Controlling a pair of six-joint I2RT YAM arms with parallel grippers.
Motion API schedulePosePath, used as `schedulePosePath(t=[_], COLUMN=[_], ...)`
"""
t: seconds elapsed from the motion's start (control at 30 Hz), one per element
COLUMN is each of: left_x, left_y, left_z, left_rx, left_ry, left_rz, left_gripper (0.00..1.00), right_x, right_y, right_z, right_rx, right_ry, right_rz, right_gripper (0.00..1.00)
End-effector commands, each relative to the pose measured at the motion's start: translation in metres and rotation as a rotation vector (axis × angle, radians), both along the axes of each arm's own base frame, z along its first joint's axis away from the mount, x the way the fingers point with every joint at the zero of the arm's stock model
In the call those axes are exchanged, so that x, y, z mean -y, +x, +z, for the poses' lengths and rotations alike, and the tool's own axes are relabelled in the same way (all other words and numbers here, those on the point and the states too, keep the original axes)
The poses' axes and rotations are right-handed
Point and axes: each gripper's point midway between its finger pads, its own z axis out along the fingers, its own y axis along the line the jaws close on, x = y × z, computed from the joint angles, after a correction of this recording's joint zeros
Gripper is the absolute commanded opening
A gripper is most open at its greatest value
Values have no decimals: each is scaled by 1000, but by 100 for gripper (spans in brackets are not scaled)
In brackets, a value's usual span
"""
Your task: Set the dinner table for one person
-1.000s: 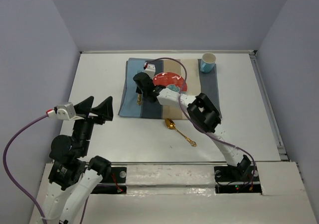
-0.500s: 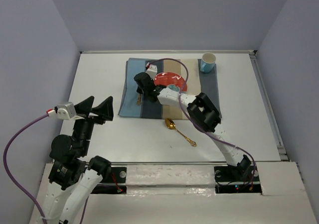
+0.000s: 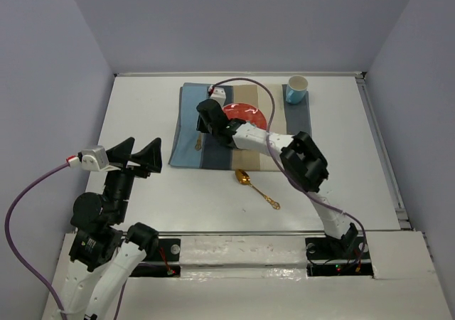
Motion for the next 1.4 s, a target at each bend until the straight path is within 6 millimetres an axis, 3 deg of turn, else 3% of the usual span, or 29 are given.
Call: schedulePosePath(t=[0.0,0.03,0.07,0.1,0.13,0.17,0.23,0.27,0.37,0.4,0.5,0.7,0.97,1.2,1.27,1.33,1.37], left_x=[1,1,2,2,2,3,5,5,7,6,1,2,1,3,2,0,0], left_y=[-1,-1,-2,-2,-3,-3,-2,-2,-2,-2,-3,0,-1,-2,-3,-2,-2], left_z=[15,15,15,16,16,16,16,15,16,17,19,16,18,18,19,18,19], left_rx=[48,50,50,56,58,57,56,56,57,60,69,62,66,69,72,69,71], left_ry=[-6,-5,-4,-8,-7,-5,-4,-1,2,3,-3,7,8,4,2,2,1], left_rz=[-5,-9,-14,-16,-17,-21,-27,-30,-37,-32,-15,-14,-12,-21,-16,-8,-8], left_gripper=[99,99,99,99,99,99,99,99,99,99,99,99,99,99,99,98,98], right_x=[18,28,38,50,62,85,112,130,158,175,198,207,207,200,193,187,185], right_y=[-43,-57,-80,-96,-113,-149,-184,-208,-247,-251,-259,-264,-244,-241,-245,-248,-252], right_z=[104,97,120,112,102,77,46,18,0,-13,-21,-48,-60,-67,-74,-76,-79], right_rx=[163,148,164,160,141,85,-21,-121,-239,-264,-275,-358,-344,-313,-328,-328,-335], right_ry=[54,33,60,30,11,-11,-52,-87,-132,-162,-181,-291,-390,-455,-462,-467,-474], right_rz=[190,221,286,329,370,446,483,507,495,438,375,369,336,364,388,402,416], right_gripper=[33,33,35,37,40,46,52,53,54,54,54,54,52,48,43,34,24])
